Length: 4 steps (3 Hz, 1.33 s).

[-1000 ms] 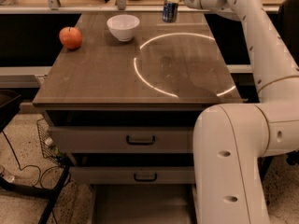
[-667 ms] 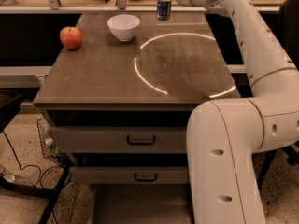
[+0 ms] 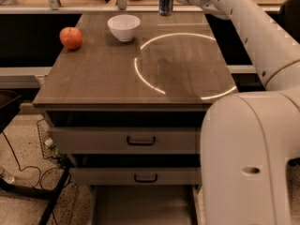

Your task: Move redbull can near white bowl

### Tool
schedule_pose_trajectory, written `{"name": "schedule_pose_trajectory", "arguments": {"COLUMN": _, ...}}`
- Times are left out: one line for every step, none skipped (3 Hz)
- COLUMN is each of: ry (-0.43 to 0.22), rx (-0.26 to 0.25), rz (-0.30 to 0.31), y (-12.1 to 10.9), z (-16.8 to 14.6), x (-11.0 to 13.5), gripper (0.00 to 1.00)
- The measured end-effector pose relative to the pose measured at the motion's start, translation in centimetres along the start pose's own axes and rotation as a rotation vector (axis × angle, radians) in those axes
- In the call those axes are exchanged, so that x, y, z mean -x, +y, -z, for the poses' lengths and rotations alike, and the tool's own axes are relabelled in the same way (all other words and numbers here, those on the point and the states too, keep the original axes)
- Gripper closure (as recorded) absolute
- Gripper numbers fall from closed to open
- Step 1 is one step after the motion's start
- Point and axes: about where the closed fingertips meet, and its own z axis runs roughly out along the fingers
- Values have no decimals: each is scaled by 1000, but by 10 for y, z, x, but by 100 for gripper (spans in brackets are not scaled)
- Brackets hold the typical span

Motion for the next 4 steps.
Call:
{"name": "schedule_pose_trajectory", "arguments": {"ry": -62, "rx": -57, "rz": 10, "y": 2, "z": 16, "x": -8, "gripper": 100}}
{"name": "schedule_pose_trajectory", "arguments": {"ry": -71, "rx": -64, "rz": 17, "y": 22, "z": 19, "x": -45, "gripper": 100}}
{"name": "schedule_pose_trajectory", "arguments": {"ry": -56, "rx": -7, "rz": 27, "y": 59, "z": 9, "x": -65, "gripper": 100}}
{"name": "schedule_pose_trajectory", "arguments": {"ry": -35, "rx": 15, "rz": 53, "y": 67, "z": 5, "x": -69, "gripper": 100}}
